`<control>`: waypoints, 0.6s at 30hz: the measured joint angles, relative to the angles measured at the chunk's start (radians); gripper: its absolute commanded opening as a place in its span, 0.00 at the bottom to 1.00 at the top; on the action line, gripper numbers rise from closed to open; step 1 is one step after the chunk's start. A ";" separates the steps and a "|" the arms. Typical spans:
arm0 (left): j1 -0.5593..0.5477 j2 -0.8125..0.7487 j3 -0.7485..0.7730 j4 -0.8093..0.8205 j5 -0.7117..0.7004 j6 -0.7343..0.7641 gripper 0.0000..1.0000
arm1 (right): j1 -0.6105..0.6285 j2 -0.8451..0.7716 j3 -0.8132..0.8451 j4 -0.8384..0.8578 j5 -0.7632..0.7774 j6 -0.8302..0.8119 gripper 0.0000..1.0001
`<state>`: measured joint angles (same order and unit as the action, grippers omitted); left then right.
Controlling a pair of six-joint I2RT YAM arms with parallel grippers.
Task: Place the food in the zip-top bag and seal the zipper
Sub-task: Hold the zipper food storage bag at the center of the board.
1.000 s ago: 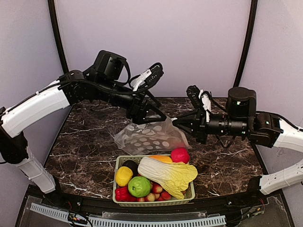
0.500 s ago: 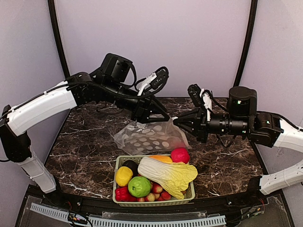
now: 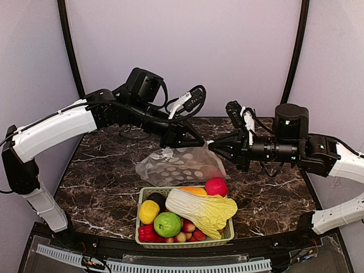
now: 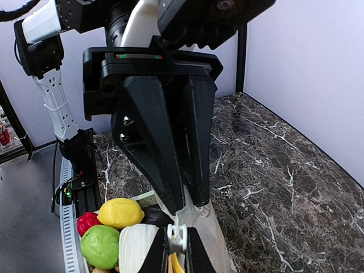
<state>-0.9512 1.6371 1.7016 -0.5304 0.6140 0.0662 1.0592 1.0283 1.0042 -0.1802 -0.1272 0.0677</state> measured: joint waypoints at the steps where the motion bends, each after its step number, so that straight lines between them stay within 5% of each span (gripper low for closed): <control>1: 0.000 0.000 -0.001 0.000 0.000 -0.001 0.07 | -0.001 0.000 0.000 0.000 0.000 0.002 0.00; 18: 0.000 -0.002 -0.059 0.069 0.003 -0.031 0.01 | -0.019 0.006 0.000 -0.019 0.025 0.032 0.00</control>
<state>-0.9508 1.6348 1.6428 -0.4614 0.6167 0.0349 1.0401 1.0348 1.0039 -0.1989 -0.1020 0.0994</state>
